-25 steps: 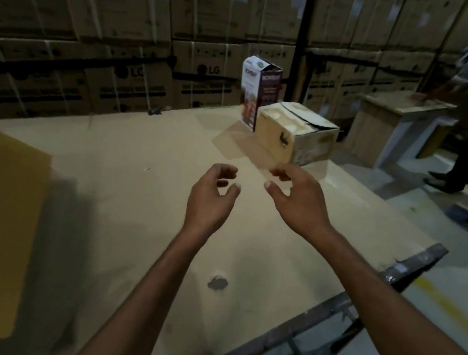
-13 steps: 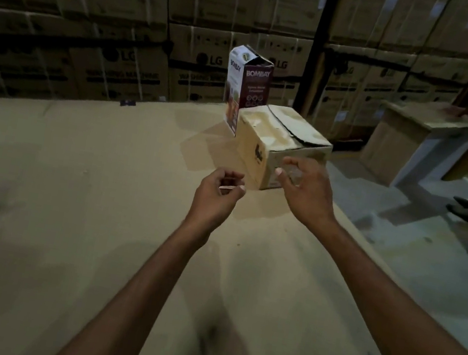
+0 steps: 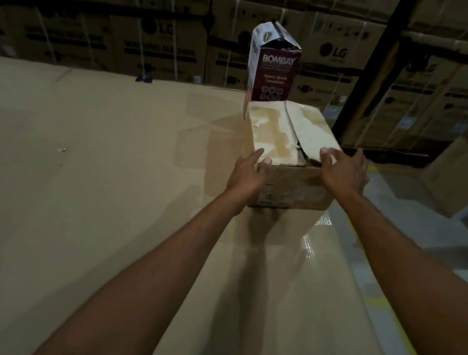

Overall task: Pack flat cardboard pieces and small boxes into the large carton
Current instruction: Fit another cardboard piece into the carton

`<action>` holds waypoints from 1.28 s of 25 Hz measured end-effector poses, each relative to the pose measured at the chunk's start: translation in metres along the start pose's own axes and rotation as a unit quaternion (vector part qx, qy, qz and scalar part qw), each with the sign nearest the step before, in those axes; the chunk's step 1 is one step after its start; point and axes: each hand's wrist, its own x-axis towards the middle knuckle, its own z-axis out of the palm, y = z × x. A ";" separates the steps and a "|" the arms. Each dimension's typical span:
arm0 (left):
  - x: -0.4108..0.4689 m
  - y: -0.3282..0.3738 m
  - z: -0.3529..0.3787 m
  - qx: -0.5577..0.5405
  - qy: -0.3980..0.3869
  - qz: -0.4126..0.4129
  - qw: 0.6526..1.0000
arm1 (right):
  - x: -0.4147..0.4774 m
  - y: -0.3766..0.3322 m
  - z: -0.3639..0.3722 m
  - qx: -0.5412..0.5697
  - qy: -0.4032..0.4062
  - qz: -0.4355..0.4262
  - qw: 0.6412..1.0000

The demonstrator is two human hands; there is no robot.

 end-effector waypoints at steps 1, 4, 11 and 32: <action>0.006 -0.004 0.004 -0.001 -0.013 -0.017 1.000 | 0.008 0.008 0.005 0.018 -0.018 0.008 1.000; 0.009 -0.011 0.009 -0.019 -0.019 -0.038 0.999 | 0.000 0.011 0.007 0.097 -0.018 0.017 0.995; -0.066 -0.044 -0.050 -0.047 0.153 -0.089 0.983 | -0.097 0.001 0.017 0.209 -0.063 0.090 0.972; -0.444 -0.018 -0.299 -0.110 0.397 0.065 0.909 | -0.423 -0.202 -0.048 0.416 -0.192 -0.237 0.856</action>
